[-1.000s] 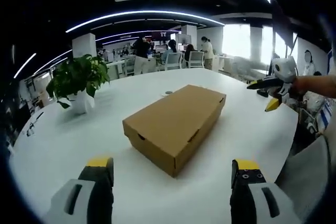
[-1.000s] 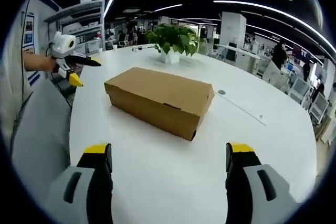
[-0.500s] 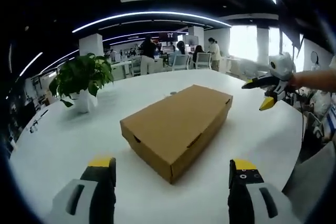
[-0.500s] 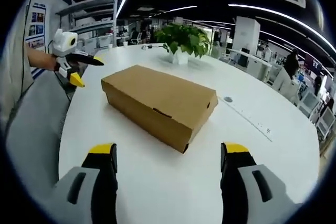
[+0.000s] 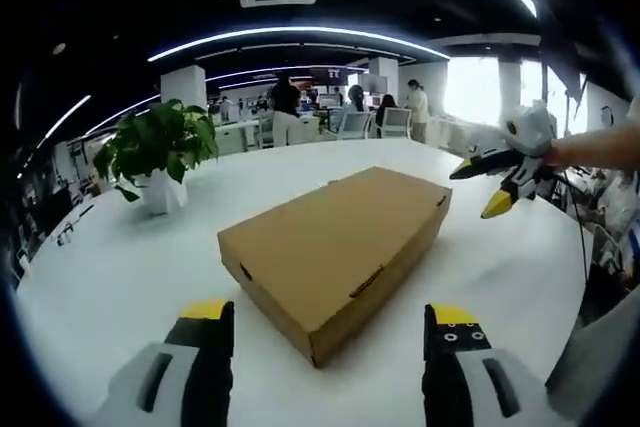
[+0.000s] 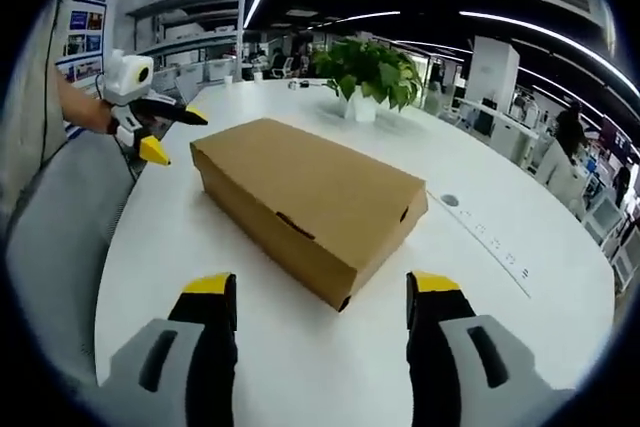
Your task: Operate the shoe box by opening the lid, removing the specified soft item, and placing it in the target area until the item is outside and the box remains undamaged.
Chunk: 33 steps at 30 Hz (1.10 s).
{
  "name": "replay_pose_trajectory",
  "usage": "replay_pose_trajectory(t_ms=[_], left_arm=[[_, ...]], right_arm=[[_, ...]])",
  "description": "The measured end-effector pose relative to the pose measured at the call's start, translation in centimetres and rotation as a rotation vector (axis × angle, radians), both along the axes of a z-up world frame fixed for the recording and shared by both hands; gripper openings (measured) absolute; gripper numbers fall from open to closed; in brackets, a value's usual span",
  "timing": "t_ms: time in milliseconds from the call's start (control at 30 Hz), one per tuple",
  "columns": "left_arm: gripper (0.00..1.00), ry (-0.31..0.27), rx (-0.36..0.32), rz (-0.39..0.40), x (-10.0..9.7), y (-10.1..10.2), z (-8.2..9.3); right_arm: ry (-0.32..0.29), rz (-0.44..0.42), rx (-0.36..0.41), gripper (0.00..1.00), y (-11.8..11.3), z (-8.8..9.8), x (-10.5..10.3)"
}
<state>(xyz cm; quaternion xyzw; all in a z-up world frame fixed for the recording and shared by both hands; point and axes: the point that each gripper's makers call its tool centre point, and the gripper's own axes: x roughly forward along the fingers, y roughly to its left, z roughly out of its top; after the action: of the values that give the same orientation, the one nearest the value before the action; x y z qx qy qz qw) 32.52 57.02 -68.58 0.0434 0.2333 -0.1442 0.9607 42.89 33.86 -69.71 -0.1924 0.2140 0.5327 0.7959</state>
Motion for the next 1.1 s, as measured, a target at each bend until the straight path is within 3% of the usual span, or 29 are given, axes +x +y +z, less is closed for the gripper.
replay_pose_trajectory(t_ms=[367,733,1100], left_arm=[[0.65,0.023,-0.005,0.059,1.1,0.0,-1.4],[0.59,0.023,0.016,0.078,2.2,-0.3,-1.8],[0.50,0.040,0.039,0.090,2.0,0.3,-2.4]], right_arm=[[0.021,-0.023,0.019,0.53,1.5,-0.7,2.0],[0.023,0.003,-0.015,0.48,2.7,-1.5,2.2],[0.036,0.013,-0.032,0.45,2.9,-2.0,2.5]])
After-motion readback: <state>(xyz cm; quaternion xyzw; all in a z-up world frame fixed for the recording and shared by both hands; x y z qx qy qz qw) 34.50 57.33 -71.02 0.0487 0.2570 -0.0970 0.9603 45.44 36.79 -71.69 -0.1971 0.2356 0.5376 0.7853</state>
